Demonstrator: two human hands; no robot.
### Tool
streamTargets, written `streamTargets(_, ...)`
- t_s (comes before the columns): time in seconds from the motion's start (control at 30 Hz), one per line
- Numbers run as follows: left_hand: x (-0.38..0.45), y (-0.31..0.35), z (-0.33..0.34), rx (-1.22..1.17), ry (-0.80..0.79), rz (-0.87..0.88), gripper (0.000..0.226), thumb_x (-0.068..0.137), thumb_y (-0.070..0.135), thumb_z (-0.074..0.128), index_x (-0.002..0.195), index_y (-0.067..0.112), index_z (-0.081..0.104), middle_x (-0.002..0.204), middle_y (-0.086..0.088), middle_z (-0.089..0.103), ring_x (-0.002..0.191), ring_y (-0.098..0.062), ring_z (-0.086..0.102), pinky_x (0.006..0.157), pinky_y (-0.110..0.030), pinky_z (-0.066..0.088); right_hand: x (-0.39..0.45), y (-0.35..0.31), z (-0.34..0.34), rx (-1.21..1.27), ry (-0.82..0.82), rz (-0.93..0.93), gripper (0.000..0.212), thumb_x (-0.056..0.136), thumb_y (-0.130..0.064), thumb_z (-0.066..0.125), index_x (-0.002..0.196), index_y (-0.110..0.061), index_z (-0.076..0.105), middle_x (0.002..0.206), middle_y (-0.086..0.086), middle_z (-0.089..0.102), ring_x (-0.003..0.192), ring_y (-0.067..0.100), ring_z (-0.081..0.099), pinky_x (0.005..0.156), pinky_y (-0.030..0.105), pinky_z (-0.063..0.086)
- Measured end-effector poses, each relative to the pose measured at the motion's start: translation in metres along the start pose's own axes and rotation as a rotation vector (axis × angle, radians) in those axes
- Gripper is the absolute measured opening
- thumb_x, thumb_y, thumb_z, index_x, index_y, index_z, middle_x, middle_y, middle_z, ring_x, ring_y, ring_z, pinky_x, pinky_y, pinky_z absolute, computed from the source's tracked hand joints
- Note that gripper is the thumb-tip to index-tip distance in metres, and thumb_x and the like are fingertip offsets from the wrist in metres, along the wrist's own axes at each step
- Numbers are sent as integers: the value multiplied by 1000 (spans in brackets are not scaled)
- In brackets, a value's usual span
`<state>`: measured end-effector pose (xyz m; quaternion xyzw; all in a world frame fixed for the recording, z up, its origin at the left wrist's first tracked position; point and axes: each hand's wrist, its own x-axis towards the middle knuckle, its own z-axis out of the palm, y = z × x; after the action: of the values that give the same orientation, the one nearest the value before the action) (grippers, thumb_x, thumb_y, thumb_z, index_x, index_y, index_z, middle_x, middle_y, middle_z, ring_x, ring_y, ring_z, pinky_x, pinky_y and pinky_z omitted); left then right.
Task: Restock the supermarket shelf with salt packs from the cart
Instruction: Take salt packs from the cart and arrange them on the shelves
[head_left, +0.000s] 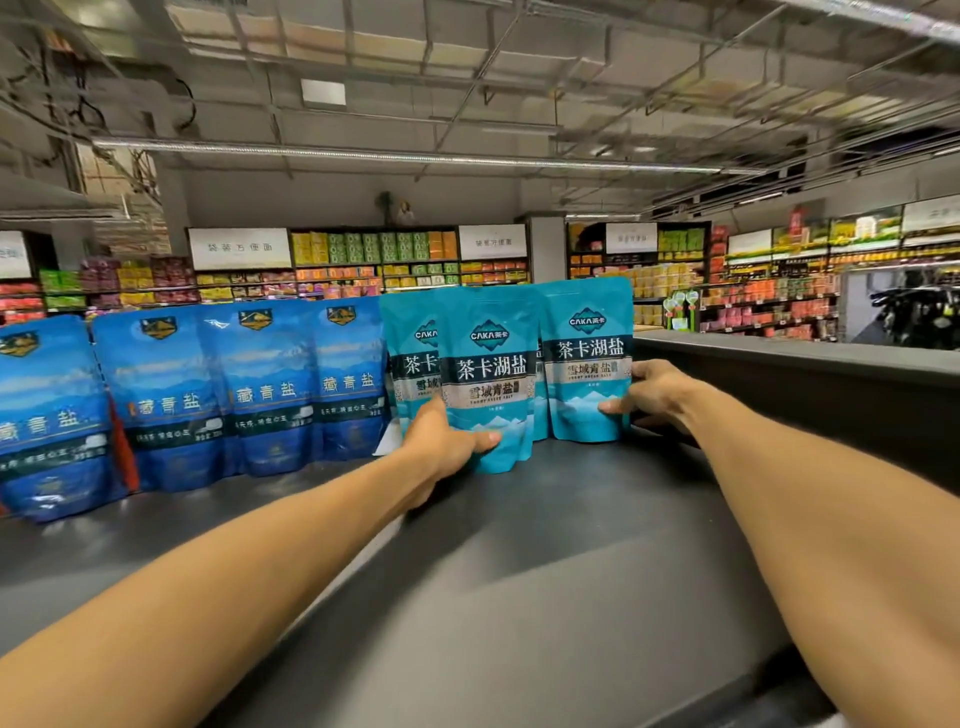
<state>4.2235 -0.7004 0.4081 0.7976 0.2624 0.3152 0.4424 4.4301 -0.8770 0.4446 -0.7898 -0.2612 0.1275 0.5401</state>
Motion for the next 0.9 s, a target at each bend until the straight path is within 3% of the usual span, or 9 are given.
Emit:
streamTargets(0.2,3,6,0,89,12,-4,53,74,25,86,119,16,59,119,-1,66,99,-18,61,86,-26,49,5,2,4,-2,59,-16,32,78,2,77,92,-22,60,122,8,66,118,28,59,102,46,49)
streamTargets(0.37,7,14,18,82,0,8,38,79,20,82,111,19,61,119,-2,67,74,-18,70,69,-36,63,14,9,0,-20,99,9,31,79,-2,77,97,-19,59,119,10,65,114,28,61,95,46,55)
streamTargets(0.53,12,22,28,116,4,21,46,78,20,83,120,20,63,119,-3,67,70,-19,72,62,-32,63,15,11,0,-42,119,36,25,80,-6,77,96,-18,61,115,8,64,105,23,61,71,35,57)
streamTargets(0.7,13,23,31,138,0,25,45,77,20,83,117,20,63,116,-3,68,72,-19,70,61,-30,62,21,15,0,-37,144,37,30,81,-5,77,103,-17,60,119,10,63,109,26,61,80,39,59)
streamTargets(0.8,12,23,29,183,-5,18,53,75,26,85,121,15,60,121,-6,65,86,-23,69,74,-34,62,20,15,1,-63,106,65,35,83,-10,76,111,-17,57,124,11,61,106,24,61,86,41,58)
streamTargets(0.9,9,23,22,348,-10,-23,60,74,33,85,121,7,59,122,-12,64,109,-28,63,94,-37,54,11,15,-1,-141,85,100,68,82,-22,79,138,-8,43,131,14,57,101,22,61,80,38,57)
